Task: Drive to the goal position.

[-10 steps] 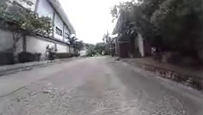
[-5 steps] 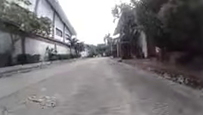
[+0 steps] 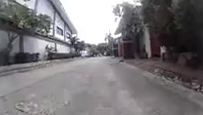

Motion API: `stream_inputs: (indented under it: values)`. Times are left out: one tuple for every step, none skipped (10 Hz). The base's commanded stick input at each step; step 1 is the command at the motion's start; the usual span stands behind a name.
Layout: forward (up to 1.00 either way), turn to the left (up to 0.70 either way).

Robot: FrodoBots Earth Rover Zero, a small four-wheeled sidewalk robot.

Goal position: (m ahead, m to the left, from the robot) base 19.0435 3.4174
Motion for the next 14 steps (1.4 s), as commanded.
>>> stream_inputs:
  values:
    - [0.7,0.0]
    - [0.7,0.0]
    - [0.7,0.0]
    - [0.7,0.0]
    - [0.7,0.0]
    - [0.7,0.0]
    - [0.7,0.0]
    - [0.7,0.0]
    - [0.7,0.0]
    - [0.7,0.0]
    - [0.7,0.0]
    - [0.7,0.0]
    - [0.7,0.0]
    - [0.7,0.0]
